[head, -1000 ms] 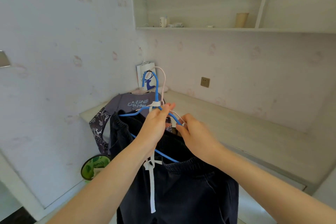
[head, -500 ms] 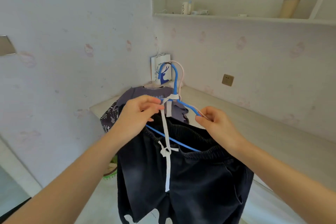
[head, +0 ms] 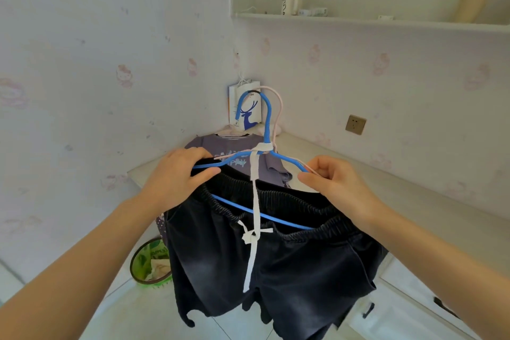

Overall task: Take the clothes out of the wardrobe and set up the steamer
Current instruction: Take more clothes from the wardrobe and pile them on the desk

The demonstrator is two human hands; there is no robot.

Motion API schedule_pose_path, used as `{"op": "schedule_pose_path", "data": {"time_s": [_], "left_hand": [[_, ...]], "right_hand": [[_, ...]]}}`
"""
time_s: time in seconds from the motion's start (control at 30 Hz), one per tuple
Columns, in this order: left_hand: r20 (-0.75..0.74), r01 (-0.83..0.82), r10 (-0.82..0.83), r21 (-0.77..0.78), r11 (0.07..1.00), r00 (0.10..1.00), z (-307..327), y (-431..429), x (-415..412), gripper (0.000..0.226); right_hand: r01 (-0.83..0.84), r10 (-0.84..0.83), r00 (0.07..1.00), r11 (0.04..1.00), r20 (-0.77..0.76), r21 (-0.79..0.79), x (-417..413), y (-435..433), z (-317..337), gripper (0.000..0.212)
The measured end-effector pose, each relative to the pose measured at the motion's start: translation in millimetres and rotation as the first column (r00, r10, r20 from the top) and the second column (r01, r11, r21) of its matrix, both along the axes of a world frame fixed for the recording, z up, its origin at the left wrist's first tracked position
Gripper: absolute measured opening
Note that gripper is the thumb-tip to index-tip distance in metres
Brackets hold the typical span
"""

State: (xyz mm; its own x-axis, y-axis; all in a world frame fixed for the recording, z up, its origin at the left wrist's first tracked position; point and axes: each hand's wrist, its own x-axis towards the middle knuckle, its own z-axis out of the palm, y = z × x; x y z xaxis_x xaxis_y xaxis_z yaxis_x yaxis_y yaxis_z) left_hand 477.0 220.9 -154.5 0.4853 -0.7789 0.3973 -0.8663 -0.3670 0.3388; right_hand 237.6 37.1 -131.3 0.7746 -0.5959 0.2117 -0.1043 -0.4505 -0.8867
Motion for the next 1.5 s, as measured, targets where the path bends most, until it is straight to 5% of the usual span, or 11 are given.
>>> {"op": "schedule_pose_path", "data": {"time_s": [0.2, 0.37, 0.6, 0.87, 1.5], "left_hand": [[-0.140, -0.070, 0.038, -0.233, 0.970, 0.989, -1.2, -31.6, 20.9, 0.015], [-0.177, -0.139, 0.088, -0.307, 0.941, 0.980, 22.5, -64.6, 46.0, 0.015], [-0.207, -0.229, 0.169, -0.312, 0.922, 0.964, 37.1, -91.5, 83.1, 0.014], [-0.256, -0.306, 0.226, -0.337, 0.890, 0.940, 58.0, -117.9, 106.9, 0.016], [-0.238, -0.348, 0.268, -0.418, 0.839, 0.934, 96.5, -180.1, 227.3, 0.017]], "right_hand": [[-0.065, 0.067, 0.997, 0.997, 0.032, -0.043, 33.9, -43.9, 15.0, 0.015], [-0.061, 0.051, 0.998, 0.949, -0.038, -0.310, 64.0, -89.6, 38.5, 0.007], [-0.089, -0.015, 0.986, 0.796, -0.166, -0.599, 69.1, -153.1, 19.6, 0.035], [-0.102, 0.028, 0.991, 0.779, -0.128, -0.619, 113.8, -202.0, 13.7, 0.016], [-0.004, 0.047, 0.998, 0.724, 0.044, -0.690, 276.4, -282.7, 57.8, 0.021]]}}
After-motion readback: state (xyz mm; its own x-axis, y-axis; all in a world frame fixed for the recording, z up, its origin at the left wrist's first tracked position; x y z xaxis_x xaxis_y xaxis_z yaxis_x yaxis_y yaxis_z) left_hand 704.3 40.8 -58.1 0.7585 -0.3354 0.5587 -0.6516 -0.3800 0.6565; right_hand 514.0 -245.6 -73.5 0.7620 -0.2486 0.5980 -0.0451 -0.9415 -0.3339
